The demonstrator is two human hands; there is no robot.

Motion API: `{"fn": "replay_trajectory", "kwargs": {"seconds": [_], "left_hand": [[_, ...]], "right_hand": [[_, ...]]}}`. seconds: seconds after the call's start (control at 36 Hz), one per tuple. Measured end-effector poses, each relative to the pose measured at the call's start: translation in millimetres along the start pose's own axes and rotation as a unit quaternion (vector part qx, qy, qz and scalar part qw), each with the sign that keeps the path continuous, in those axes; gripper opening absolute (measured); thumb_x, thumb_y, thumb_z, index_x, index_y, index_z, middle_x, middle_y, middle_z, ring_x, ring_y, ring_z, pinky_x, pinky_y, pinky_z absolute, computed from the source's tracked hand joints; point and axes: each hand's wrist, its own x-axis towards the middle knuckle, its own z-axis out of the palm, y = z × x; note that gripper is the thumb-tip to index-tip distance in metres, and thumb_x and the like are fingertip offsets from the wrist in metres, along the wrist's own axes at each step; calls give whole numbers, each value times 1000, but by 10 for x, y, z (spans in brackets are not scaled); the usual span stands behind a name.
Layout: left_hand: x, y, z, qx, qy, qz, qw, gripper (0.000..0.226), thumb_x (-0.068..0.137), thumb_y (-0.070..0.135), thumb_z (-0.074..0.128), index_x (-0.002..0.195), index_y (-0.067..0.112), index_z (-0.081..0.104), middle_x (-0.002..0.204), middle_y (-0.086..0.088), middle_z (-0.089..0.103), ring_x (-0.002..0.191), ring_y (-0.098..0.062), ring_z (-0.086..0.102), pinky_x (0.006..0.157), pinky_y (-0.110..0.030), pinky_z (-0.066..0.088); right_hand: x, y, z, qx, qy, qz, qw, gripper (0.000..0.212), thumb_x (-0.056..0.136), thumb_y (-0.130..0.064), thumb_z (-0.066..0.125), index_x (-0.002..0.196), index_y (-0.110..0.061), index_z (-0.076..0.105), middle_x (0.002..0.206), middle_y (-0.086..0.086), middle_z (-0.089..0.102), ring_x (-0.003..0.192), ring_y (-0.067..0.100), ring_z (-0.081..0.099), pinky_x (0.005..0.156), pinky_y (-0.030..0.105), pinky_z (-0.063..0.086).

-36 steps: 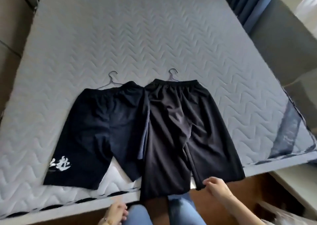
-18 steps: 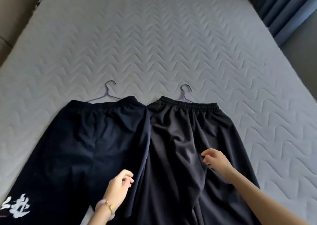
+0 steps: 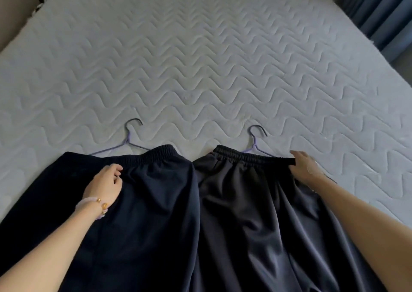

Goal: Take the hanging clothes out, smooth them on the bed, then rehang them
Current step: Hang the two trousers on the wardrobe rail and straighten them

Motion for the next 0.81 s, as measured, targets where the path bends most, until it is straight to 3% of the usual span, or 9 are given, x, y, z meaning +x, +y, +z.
{"fn": "replay_trajectory", "kwargs": {"seconds": [0.11,0.22,0.31,0.39,0.5,0.64,0.72,0.81], "left_hand": [[264,-100,-117,25,67,-7,997,28,88,5,48,114,6,59,120,-12,58,104,-34,58,81,-42,49],[550,-188,-245,78,56,-55,994,36,90,9,48,126,4,53,133,-21,48,120,-40,46,93,-47,44],[724,-222,-295,115,29,-75,990,45,93,14,45,137,4,42,143,-19,39,127,-38,39,96,-48,41],[898,-244,-300,128,-9,-71,989,43,94,15,40,135,1,39,143,-20,39,127,-37,39,98,-46,40],[1058,-331,-286,140,-49,-87,985,41,95,17,35,133,1,38,140,-22,41,126,-36,41,100,-46,39],[1100,-464,-201,150,-97,-100,979,45,98,24,32,142,12,34,150,-12,29,131,-33,38,114,-47,23],[1112,-487,-160,161,-50,-89,982,43,97,25,37,139,15,39,143,-14,36,127,-33,42,109,-44,29],[1097,-484,-193,181,-39,-74,980,33,96,31,42,122,14,51,129,-15,49,118,-32,48,99,-41,39]], "right_hand": [[92,72,71,-69,-4,-13,998,39,88,-22,57,126,-11,52,131,14,51,124,33,44,107,44,31],[157,63,59,-73,0,-49,996,30,82,-20,65,111,-11,61,116,13,58,113,34,51,100,39,36],[156,43,5,-39,-32,-85,995,27,79,-20,71,102,-9,65,102,10,61,102,30,56,87,33,40],[131,36,16,-27,-54,-104,993,19,80,-23,71,94,-13,62,93,3,59,93,25,56,78,31,37],[127,44,107,-17,-16,-102,995,15,78,-20,72,84,-19,59,88,4,63,90,27,59,78,35,43],[170,102,179,-1,-4,-85,996,31,75,-21,75,72,-38,49,86,1,63,87,25,58,79,37,44],[203,105,184,1,5,-76,997,35,73,-20,77,68,-39,48,83,2,62,85,26,59,77,37,44],[245,102,187,-15,5,-74,997,27,73,-24,76,69,-35,51,85,5,65,89,29,61,79,39,45]]}}
